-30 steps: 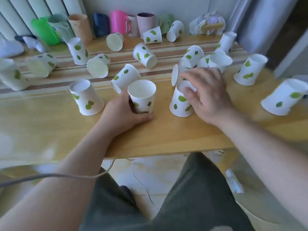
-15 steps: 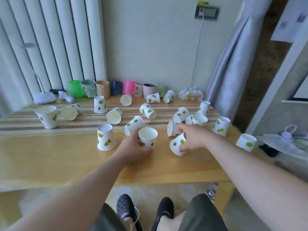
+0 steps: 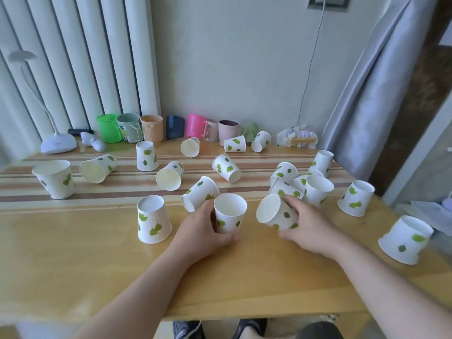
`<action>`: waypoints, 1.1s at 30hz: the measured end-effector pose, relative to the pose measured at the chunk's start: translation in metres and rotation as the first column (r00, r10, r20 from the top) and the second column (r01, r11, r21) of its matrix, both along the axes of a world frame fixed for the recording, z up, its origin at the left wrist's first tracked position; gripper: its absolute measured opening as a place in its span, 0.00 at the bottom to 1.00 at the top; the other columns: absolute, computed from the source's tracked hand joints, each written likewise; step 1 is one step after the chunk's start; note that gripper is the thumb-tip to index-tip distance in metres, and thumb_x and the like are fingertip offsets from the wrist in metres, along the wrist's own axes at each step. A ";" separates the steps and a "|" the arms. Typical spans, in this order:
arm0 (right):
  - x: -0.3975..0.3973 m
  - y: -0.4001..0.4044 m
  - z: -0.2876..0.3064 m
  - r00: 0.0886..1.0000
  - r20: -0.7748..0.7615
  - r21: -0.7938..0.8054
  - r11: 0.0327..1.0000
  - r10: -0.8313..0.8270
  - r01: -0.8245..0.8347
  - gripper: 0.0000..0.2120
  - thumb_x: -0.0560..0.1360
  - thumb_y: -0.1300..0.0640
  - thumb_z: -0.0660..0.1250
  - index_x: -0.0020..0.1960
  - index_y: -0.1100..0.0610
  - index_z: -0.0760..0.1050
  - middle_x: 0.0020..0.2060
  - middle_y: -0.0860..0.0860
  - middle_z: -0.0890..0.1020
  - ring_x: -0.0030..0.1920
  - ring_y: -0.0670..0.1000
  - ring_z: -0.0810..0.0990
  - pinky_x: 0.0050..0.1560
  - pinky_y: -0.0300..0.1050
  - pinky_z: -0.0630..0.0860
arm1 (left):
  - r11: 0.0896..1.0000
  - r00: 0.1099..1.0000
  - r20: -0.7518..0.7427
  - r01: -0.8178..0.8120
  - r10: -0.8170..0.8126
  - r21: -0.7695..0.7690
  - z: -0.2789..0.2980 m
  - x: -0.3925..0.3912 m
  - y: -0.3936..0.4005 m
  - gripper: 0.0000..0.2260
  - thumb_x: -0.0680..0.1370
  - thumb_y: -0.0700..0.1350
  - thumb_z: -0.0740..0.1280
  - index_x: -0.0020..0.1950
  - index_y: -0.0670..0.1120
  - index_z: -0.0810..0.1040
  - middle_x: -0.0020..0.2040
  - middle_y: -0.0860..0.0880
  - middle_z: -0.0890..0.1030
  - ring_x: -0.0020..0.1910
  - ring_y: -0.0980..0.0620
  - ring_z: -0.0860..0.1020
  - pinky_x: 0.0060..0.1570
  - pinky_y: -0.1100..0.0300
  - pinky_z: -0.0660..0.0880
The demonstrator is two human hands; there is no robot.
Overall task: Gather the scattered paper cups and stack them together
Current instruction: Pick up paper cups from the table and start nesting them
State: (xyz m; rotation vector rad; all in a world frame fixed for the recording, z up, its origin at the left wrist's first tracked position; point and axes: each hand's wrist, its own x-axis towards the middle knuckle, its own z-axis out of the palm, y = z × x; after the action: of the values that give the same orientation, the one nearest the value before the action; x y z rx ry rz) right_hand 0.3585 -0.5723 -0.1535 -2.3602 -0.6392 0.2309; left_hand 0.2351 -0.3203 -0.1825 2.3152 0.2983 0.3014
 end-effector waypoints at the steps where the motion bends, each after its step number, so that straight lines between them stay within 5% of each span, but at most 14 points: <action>1: -0.001 0.003 -0.003 0.998 -0.065 0.189 0.981 -0.026 0.038 0.35 0.70 0.63 0.81 0.71 0.41 0.74 0.62 0.42 0.82 0.66 0.49 0.81 0.57 0.42 0.77 | 1.000 1.000 -0.018 0.016 -0.016 0.009 0.001 -0.004 0.001 0.40 0.67 0.61 0.83 0.74 0.56 0.70 0.58 0.64 0.78 0.58 0.58 0.77 0.51 0.65 0.72; 3: -0.001 0.006 -0.015 0.985 -0.163 0.459 0.880 -0.050 0.120 0.30 0.65 0.63 0.81 0.62 0.43 0.79 0.55 0.43 0.87 0.59 0.50 0.85 0.59 0.48 0.81 | 0.999 0.997 -0.069 0.032 -0.031 0.016 0.000 -0.024 0.003 0.43 0.69 0.62 0.82 0.78 0.57 0.65 0.66 0.61 0.75 0.65 0.57 0.75 0.62 0.62 0.71; 5: -0.006 0.006 -0.032 0.979 -0.193 0.539 0.826 -0.071 0.166 0.27 0.62 0.60 0.80 0.58 0.44 0.80 0.51 0.45 0.88 0.56 0.52 0.86 0.59 0.53 0.81 | 0.996 0.996 -0.084 0.035 -0.028 0.078 -0.004 -0.059 0.005 0.33 0.73 0.62 0.78 0.74 0.62 0.69 0.67 0.63 0.75 0.65 0.62 0.74 0.67 0.64 0.70; 7: -0.011 0.005 -0.046 0.976 -0.196 0.546 0.816 -0.096 0.190 0.28 0.61 0.57 0.80 0.60 0.45 0.80 0.50 0.47 0.88 0.56 0.55 0.86 0.59 0.56 0.83 | 0.989 0.999 0.010 0.034 -0.036 0.144 -0.005 -0.093 0.012 0.14 0.75 0.55 0.78 0.58 0.66 0.79 0.59 0.66 0.81 0.57 0.63 0.78 0.60 0.65 0.75; 10: -0.011 0.004 -0.049 0.974 -0.201 0.563 0.801 -0.105 0.202 0.30 0.60 0.53 0.82 0.62 0.46 0.80 0.51 0.48 0.89 0.56 0.54 0.87 0.60 0.57 0.84 | 0.970 0.951 0.290 -0.162 0.104 0.182 -0.002 -0.112 0.039 0.10 0.74 0.45 0.80 0.45 0.61 0.86 0.54 0.62 0.82 0.49 0.62 0.79 0.51 0.69 0.75; 11: -0.011 0.004 -0.049 0.975 -0.202 0.569 0.798 -0.096 0.197 0.31 0.60 0.52 0.83 0.62 0.46 0.80 0.52 0.48 0.89 0.57 0.53 0.87 0.61 0.57 0.84 | 0.946 0.909 0.382 -0.258 0.167 0.198 0.002 -0.110 0.051 0.07 0.74 0.47 0.79 0.49 0.58 0.87 0.54 0.59 0.81 0.49 0.60 0.77 0.54 0.64 0.76; 13: -0.012 0.006 -0.048 0.976 -0.196 0.565 0.803 -0.090 0.187 0.33 0.59 0.51 0.83 0.63 0.44 0.79 0.53 0.46 0.89 0.57 0.52 0.87 0.62 0.58 0.84 | 0.907 0.860 0.433 -0.378 0.270 0.185 0.014 -0.098 0.072 0.18 0.72 0.56 0.73 0.61 0.53 0.83 0.56 0.55 0.78 0.55 0.52 0.75 0.61 0.44 0.77; 15: -0.016 0.006 -0.046 0.978 -0.190 0.557 0.810 -0.091 0.184 0.34 0.63 0.56 0.84 0.64 0.37 0.76 0.53 0.40 0.87 0.57 0.48 0.86 0.62 0.55 0.83 | 0.933 0.900 0.333 -0.337 0.280 0.126 0.026 -0.085 0.085 0.30 0.71 0.63 0.70 0.72 0.59 0.74 0.64 0.51 0.74 0.65 0.46 0.72 0.69 0.38 0.72; 18: -0.016 0.007 -0.040 0.970 -0.223 0.576 0.791 -0.094 0.209 0.40 0.64 0.57 0.83 0.67 0.31 0.69 0.57 0.39 0.83 0.58 0.47 0.83 0.58 0.53 0.83 | 0.972 0.965 0.174 -0.214 0.195 0.095 0.027 -0.066 0.090 0.36 0.71 0.62 0.77 0.74 0.72 0.62 0.68 0.54 0.73 0.70 0.48 0.70 0.72 0.45 0.68; 24: -0.016 0.019 -0.034 0.965 -0.235 0.575 0.784 -0.117 0.235 0.34 0.71 0.62 0.81 0.68 0.38 0.71 0.58 0.47 0.83 0.57 0.50 0.82 0.49 0.47 0.79 | 0.948 0.930 0.191 -0.299 0.315 -0.109 0.006 -0.063 0.086 0.35 0.74 0.47 0.79 0.68 0.72 0.62 0.53 0.56 0.80 0.54 0.45 0.79 0.54 0.48 0.74; 29: -0.019 0.026 -0.016 0.968 -0.204 0.680 0.690 -0.147 0.248 0.28 0.72 0.62 0.82 0.62 0.41 0.74 0.54 0.46 0.83 0.51 0.47 0.81 0.46 0.44 0.78 | 0.951 0.949 0.090 -0.293 0.302 -0.098 0.002 -0.058 0.089 0.25 0.76 0.51 0.77 0.69 0.61 0.71 0.59 0.54 0.81 0.61 0.45 0.77 0.60 0.45 0.74; 33: -0.021 0.054 0.029 0.984 -0.176 0.819 0.558 0.031 0.129 0.29 0.63 0.52 0.83 0.62 0.44 0.77 0.53 0.46 0.85 0.52 0.49 0.84 0.45 0.48 0.84 | 0.938 0.933 0.113 -0.328 0.340 -0.117 0.002 -0.055 0.092 0.19 0.75 0.52 0.77 0.63 0.58 0.74 0.58 0.55 0.80 0.61 0.46 0.76 0.58 0.48 0.73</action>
State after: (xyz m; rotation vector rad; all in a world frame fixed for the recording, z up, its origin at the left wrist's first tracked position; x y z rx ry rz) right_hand 0.3379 -0.5182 -0.1249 -1.3952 -0.4443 0.0672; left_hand 0.1797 -0.2285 -0.1807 2.1315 0.6296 0.5937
